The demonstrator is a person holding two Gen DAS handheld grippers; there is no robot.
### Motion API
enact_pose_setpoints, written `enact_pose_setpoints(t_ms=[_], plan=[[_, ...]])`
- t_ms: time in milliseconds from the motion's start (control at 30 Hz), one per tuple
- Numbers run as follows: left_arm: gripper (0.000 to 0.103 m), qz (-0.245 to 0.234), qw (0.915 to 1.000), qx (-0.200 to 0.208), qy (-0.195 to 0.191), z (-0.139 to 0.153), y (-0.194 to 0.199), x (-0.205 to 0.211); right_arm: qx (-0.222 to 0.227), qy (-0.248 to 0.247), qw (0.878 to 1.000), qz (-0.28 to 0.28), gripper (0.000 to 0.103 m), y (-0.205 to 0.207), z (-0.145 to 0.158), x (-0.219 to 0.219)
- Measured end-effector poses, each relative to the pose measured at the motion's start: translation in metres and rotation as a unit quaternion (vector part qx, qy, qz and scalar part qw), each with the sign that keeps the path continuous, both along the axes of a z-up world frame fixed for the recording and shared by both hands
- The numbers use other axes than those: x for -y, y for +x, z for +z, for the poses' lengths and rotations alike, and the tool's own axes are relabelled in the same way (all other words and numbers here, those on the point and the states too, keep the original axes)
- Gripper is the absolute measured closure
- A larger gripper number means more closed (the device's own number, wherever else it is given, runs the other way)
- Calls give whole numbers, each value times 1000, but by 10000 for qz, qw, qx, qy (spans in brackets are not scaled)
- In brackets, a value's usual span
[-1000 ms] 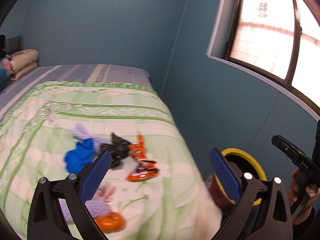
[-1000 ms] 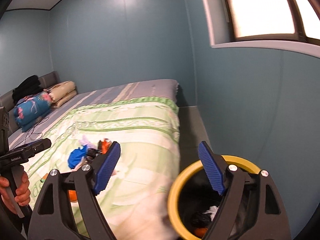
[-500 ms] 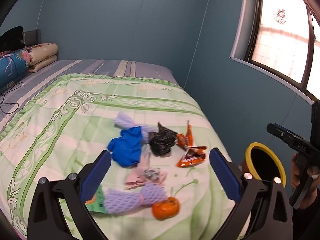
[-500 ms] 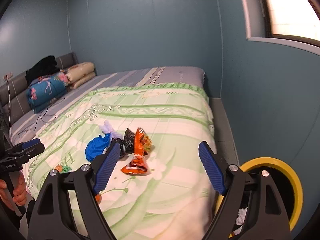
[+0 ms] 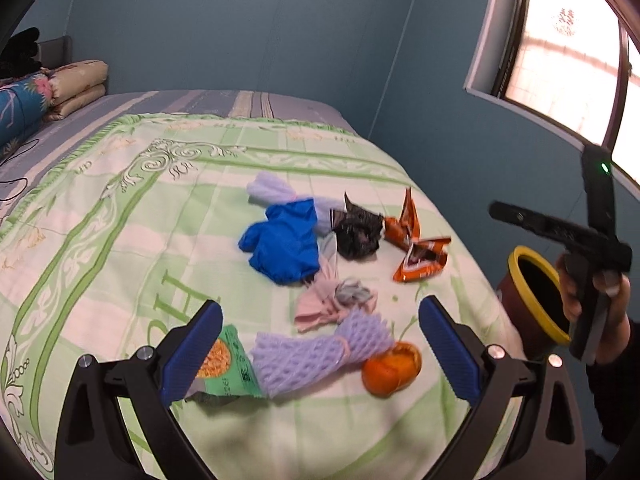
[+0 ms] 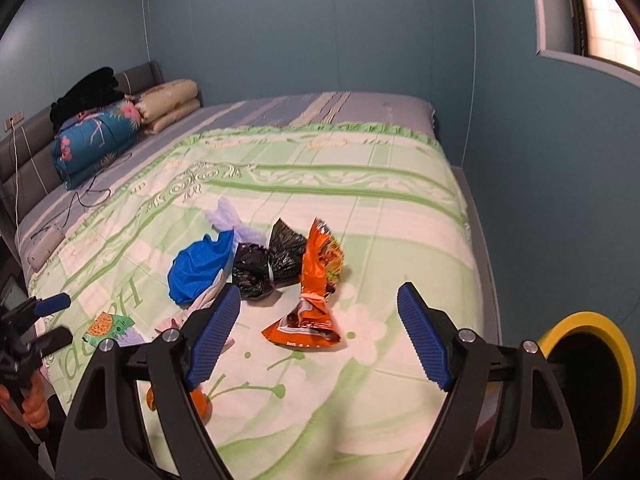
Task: Collect trash
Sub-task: 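Move both open tools back over the remaining trash on the bed, then grasp the orange snack wrapper with the right tool while the left tool grasps the purple foam net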
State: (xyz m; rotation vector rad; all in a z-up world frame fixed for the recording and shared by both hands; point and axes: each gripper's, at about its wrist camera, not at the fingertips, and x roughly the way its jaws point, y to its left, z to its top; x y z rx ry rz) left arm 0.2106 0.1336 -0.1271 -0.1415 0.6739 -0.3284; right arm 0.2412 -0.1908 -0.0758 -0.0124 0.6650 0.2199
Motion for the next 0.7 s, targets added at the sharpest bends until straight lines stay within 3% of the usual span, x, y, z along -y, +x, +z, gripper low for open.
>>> enact_pose_setpoints(t_ms=[400,700], plan=[[8,-556,9983,-177,16,-30,6,9,-433,-142,9989,-68,26,43,-35,-12],[8,-814,9959,-266,301,-44,14,22,-705,-199,9972,-144,26,68,-60,-14]])
